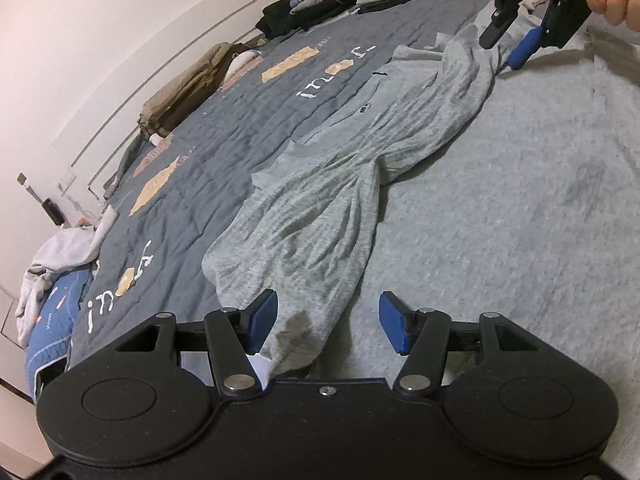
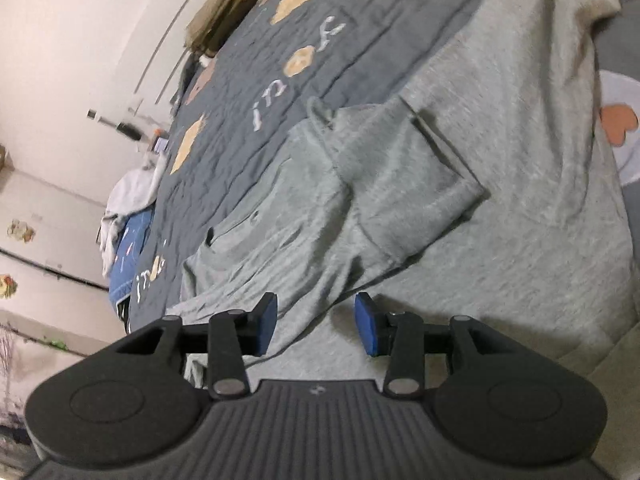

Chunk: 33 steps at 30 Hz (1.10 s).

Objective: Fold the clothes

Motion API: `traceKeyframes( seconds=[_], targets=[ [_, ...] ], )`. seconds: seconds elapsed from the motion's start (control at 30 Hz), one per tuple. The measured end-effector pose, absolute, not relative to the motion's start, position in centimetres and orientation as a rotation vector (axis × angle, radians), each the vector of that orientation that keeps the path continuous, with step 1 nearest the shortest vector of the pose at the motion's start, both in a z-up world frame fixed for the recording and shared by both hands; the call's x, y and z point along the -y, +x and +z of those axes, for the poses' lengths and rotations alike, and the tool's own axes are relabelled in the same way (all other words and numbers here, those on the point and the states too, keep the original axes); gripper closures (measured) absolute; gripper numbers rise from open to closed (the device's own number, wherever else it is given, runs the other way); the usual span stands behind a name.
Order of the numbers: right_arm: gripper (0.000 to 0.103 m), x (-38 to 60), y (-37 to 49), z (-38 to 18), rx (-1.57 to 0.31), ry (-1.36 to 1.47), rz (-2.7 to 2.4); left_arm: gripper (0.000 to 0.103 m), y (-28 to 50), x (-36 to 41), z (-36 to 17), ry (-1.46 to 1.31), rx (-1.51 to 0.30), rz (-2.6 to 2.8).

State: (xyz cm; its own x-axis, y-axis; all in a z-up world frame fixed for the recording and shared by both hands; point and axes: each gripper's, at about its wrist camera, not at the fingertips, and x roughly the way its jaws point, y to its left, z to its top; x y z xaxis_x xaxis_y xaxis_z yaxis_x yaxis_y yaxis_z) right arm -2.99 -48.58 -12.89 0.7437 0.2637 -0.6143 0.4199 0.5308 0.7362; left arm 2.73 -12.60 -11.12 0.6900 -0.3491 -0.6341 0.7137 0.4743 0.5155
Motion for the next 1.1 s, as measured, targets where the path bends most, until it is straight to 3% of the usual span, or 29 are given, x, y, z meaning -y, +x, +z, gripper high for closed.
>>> traceKeyframes(
  seconds=[0.3,0.33,0.37,0.4,0.43,0.5,0.6,0.73,0.97,1.07,1.1],
  targets=[
    [0.064,50.6,-3.4,-15.2,-0.643,1.120,-0.165,0.051,2.9,13.2,-12.3,0.891,-0.479,-0.686],
    [0.066,50.6,-3.5,-15.2,-0.630,1.111,-0.181,0.054,2.9,13.2,-12.4,0.898,-0.475,-0.683],
    [0.077,50.6,-3.7,-15.3,-0.619,1.103,-0.199,0.057,3.0,13.2,-12.5,0.906,-0.470,-0.674],
    [0.091,50.6,-3.8,-15.3,-0.609,1.094,-0.218,0.068,3.2,13.2,-12.6,0.914,-0.464,-0.664],
    [0.092,50.6,-3.9,-15.3,-0.602,1.098,-0.224,0.085,3.4,13.1,-12.7,0.918,-0.465,-0.650],
    [0.094,50.6,-4.5,-14.2,-0.553,1.109,-0.223,0.097,4.0,12.9,-12.7,0.921,-0.483,-0.632],
    [0.094,50.5,-6.1,-11.2,-0.453,1.080,-0.212,0.100,4.1,11.8,-12.1,0.935,-0.523,-0.666],
    [0.094,50.2,-6.8,-9.2,-0.501,0.967,-0.209,0.100,3.3,10.9,-11.3,0.959,-0.563,-0.699],
    [0.092,48.9,-4.5,-12.6,-0.843,0.795,-0.257,0.094,2.8,10.4,-12.3,1.011,-0.629,-0.701],
    [0.085,49.2,-5.2,-11.3,-0.858,0.760,-0.264,0.072,3.3,9.5,-10.2,0.867,-0.688,-0.750],
    [0.082,49.3,-5.5,-10.7,-0.863,0.745,-0.268,0.060,3.3,9.2,-9.5,0.812,-0.694,-0.776]
  ],
)
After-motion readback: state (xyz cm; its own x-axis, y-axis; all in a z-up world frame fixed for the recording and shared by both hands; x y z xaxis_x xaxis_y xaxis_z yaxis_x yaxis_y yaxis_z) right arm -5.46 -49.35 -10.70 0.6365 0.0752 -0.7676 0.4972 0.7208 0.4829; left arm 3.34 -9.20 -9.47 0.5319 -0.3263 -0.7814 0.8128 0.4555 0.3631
